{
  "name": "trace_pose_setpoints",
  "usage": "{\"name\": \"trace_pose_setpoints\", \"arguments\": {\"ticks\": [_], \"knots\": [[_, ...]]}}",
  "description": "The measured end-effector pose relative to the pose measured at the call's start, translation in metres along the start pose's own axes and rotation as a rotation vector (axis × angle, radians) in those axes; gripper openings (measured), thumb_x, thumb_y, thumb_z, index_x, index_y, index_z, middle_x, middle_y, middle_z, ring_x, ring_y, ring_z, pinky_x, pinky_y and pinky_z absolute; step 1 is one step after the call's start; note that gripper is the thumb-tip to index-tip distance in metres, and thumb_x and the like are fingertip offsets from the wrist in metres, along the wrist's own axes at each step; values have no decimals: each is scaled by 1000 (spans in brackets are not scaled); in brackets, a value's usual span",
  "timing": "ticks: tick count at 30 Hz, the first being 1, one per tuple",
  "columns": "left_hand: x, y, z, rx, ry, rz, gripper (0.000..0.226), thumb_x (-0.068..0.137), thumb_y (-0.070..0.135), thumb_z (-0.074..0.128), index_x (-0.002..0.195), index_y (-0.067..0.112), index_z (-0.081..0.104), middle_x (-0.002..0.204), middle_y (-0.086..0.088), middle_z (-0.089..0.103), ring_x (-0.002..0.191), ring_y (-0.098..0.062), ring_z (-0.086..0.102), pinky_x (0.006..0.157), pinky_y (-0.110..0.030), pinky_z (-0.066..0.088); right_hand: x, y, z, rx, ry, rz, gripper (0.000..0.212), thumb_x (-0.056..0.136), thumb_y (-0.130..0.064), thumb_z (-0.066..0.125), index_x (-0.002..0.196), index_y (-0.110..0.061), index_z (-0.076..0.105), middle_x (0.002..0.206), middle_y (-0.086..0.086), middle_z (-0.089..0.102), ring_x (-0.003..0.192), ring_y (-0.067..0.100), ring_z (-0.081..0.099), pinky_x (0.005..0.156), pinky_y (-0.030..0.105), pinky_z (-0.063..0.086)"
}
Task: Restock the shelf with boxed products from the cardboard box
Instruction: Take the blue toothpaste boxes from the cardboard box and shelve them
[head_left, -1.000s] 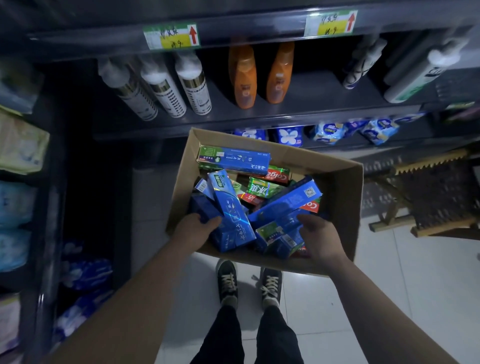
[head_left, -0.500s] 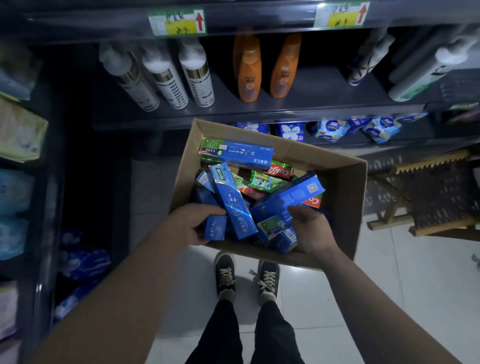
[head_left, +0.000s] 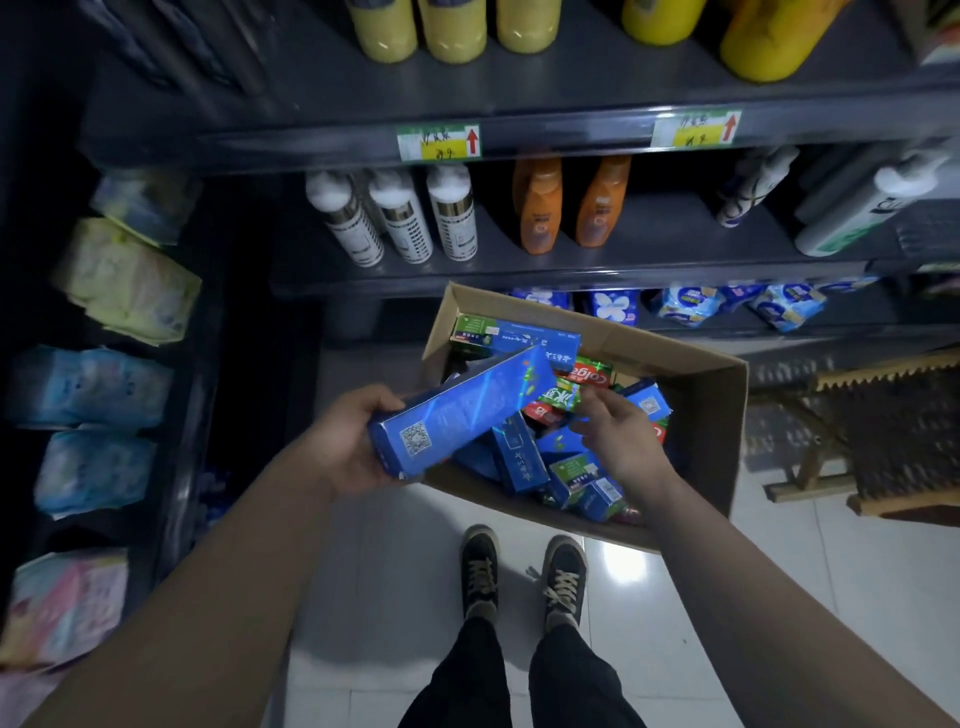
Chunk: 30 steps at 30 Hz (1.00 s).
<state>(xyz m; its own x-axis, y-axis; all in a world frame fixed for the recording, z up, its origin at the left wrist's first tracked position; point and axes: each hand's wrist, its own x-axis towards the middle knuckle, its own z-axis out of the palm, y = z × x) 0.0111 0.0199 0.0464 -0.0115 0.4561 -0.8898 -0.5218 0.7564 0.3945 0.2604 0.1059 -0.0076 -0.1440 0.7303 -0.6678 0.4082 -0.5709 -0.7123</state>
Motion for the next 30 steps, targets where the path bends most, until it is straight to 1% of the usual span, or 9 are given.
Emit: {"name": "trace_pose_setpoints", "arguments": {"ticks": [6,9,12,15,19,21,25,27,30], "knots": [[3,7,25,149,-99,-66,46,61,20,49,102,11,68,84,-10,68,59,-21,64,51,-22,49,-10,-31,-16,246,25,95,37,93,-53,49,103,-19,62,81,0,62,70,19,62,57,29,51],[7,5,34,336,-127,-57,72,51,27,65,121,12,64,107,-14,68,77,-23,65,59,-26,50,-12,-26,-29,279,-9,109,30,91,-42,59,94,-14,65,58,2,54,53,13,54,49,26,48],[11,2,45,394,-131,-84,62,57,37,77,116,21,66,109,-10,70,84,-26,66,66,-32,54,-14,-12,-42,360,-7,22,13,96,-17,57,101,-7,64,66,6,56,52,10,58,49,25,53],[12,-6,55,376,-64,-179,44,79,54,63,103,17,68,95,-12,70,69,-23,66,55,-28,55,-14,-3,-54,470,-16,-7,23,95,-20,56,110,-4,62,94,10,66,82,21,66,70,35,57],[20,-18,64,244,1,45,23,81,14,70,103,10,64,91,-11,71,66,-18,69,55,-25,56,-12,5,-65,600,-9,56,32,84,-20,55,112,-8,66,108,16,65,101,32,60,79,38,48],[21,-20,70,184,13,153,35,70,1,74,103,6,63,98,-16,71,73,-21,72,66,-31,59,-13,9,-68,622,48,91,41,73,-22,63,112,-8,66,111,22,65,97,35,61,81,44,41],[23,-24,77,191,-2,206,54,53,4,86,102,6,67,104,-19,71,93,-30,69,97,-47,49,-13,24,-74,595,46,126,65,56,-32,67,113,-1,61,121,31,59,108,48,59,80,50,39],[26,-26,79,191,8,231,54,47,12,89,97,13,67,98,-11,74,95,-30,68,103,-51,42,-18,24,-78,596,26,176,64,61,-31,66,115,0,58,116,28,63,104,44,64,81,47,47],[32,-30,84,168,8,271,54,48,13,87,97,17,64,91,-4,73,86,-23,69,96,-44,48,-20,27,-83,531,1,156,22,86,-22,57,99,-5,59,87,13,67,68,17,70,64,31,54]]}}
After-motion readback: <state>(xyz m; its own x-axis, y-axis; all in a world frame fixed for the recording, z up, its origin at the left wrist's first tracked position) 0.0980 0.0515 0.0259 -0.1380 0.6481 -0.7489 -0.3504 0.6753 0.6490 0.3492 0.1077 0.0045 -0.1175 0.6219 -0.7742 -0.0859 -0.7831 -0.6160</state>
